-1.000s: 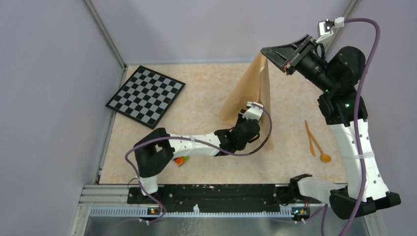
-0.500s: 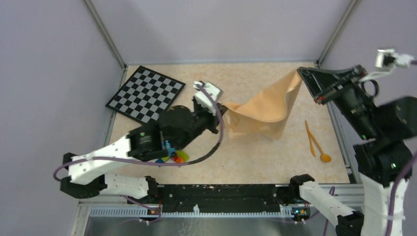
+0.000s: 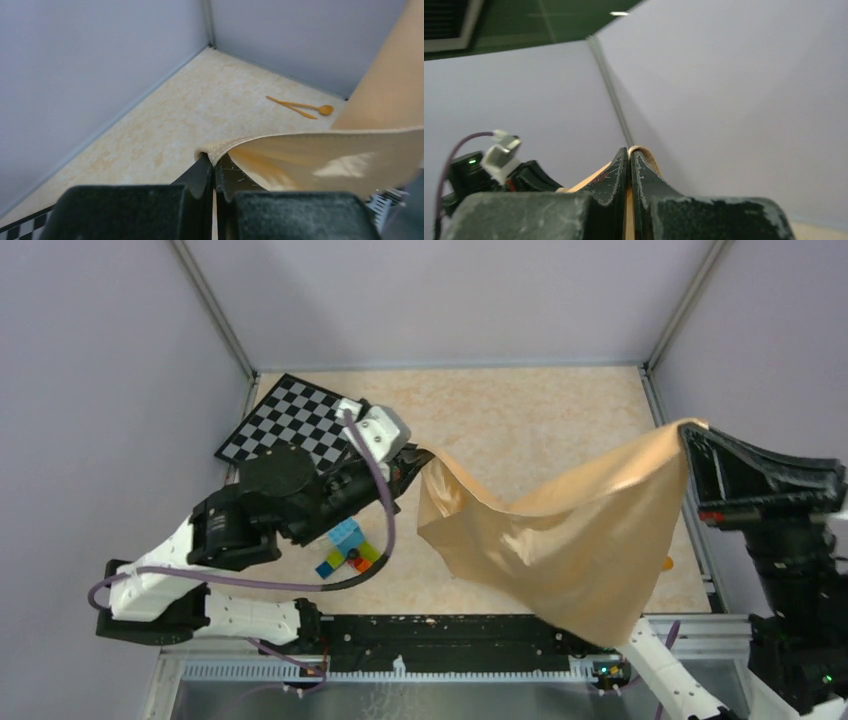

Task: Fold the napkin into a case and place the utensils inside
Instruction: Flatten out the crumpled napkin at the center of the board.

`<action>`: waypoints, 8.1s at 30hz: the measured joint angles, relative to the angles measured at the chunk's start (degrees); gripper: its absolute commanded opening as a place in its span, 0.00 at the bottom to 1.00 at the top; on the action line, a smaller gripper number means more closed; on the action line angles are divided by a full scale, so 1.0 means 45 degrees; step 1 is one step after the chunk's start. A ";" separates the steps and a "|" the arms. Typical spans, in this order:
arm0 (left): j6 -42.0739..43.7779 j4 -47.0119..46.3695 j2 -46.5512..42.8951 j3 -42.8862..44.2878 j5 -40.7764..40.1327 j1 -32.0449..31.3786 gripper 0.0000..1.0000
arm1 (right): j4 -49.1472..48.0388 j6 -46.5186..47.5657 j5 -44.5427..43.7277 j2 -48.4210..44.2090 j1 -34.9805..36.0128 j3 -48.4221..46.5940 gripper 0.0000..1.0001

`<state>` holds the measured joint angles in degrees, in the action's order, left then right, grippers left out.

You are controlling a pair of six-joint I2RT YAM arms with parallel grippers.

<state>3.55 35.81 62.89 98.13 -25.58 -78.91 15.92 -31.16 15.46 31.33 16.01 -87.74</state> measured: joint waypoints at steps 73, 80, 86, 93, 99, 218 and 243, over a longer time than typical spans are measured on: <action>-1.0302 -1.5480 1.4853 -0.3633 0.4993 1.2254 0.89 | -0.5071 -0.2404 0.1860 1.8996 -0.1758 0.3832 0.61; -1.0890 -1.9516 1.5892 -0.3570 0.4051 1.2497 0.92 | -0.5110 -0.2200 0.1802 1.8996 -0.1758 0.3832 0.61; -1.1667 -2.1298 1.7116 -0.2356 0.3963 1.3940 0.92 | -0.5149 -0.2123 0.1778 1.8996 -0.1758 0.3832 0.61; -0.9700 -1.9812 1.5256 -0.3536 0.4828 1.5023 0.96 | -0.5110 -0.2016 0.2331 1.9040 -0.1705 0.3716 0.63; -0.8456 -1.7486 1.1725 -0.5435 0.7616 1.4154 0.92 | -0.6115 -0.3444 0.3181 2.0643 -0.1180 0.1787 0.56; -1.0739 -1.4620 0.7859 -1.1594 0.3925 0.9894 0.97 | -0.8544 -0.5309 0.3594 1.9909 0.0529 0.4619 0.54; -1.2735 -2.0682 1.2342 -1.0622 0.2686 0.9981 0.94 | -0.9350 -0.5484 0.3769 1.9783 0.0160 0.5425 0.50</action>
<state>-53.76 -57.25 118.43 50.33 -13.50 -34.00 -26.15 -55.83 32.42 120.36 16.73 -63.33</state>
